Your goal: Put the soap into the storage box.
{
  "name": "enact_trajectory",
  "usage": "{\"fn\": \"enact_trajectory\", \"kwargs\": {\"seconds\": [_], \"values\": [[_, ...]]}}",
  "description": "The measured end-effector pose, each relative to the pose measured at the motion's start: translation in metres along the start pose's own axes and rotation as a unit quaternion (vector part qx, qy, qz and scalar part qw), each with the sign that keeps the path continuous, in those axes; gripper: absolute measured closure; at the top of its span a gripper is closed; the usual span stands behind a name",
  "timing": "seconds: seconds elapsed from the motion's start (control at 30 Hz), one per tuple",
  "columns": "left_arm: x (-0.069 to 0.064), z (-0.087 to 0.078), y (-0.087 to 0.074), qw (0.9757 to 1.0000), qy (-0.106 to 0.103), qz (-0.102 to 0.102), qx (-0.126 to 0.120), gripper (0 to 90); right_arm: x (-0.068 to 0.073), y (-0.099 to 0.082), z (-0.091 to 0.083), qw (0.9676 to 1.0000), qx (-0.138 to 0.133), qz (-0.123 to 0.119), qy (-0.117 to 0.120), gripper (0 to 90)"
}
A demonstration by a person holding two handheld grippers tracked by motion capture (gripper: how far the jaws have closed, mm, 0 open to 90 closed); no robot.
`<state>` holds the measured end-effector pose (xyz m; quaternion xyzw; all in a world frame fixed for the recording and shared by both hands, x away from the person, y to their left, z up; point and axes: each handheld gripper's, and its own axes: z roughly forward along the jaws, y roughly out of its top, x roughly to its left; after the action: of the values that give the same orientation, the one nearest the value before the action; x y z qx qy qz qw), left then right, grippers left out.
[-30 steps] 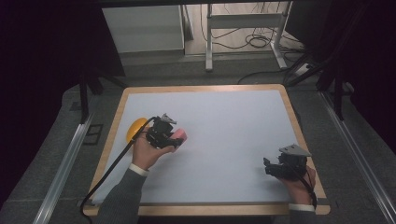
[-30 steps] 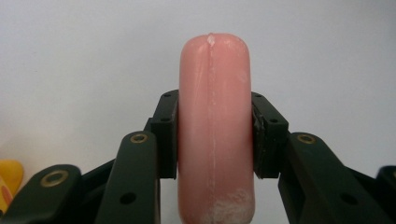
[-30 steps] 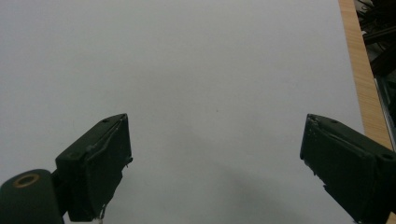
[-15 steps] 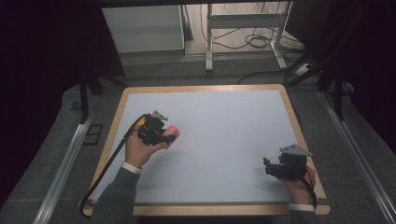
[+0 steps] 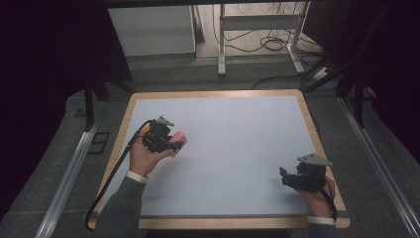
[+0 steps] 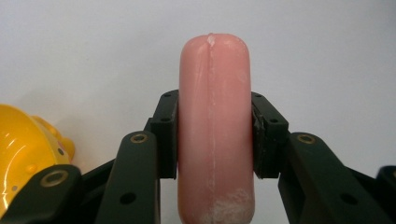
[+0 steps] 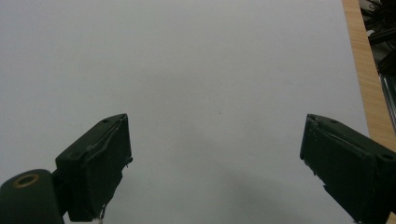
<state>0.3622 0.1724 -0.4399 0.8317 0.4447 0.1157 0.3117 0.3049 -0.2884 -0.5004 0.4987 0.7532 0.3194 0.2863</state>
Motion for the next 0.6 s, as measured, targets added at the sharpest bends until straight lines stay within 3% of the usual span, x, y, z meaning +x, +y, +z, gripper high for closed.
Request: {"fn": "enact_trajectory", "kwargs": {"seconds": [0.6], "values": [[0.02, -0.004, -0.006, 0.9996, 0.012, -0.027, 0.0, 60.2, 0.001, 0.0, 0.001, 1.0, 0.002, -0.001, -0.004, 8.6]]}}
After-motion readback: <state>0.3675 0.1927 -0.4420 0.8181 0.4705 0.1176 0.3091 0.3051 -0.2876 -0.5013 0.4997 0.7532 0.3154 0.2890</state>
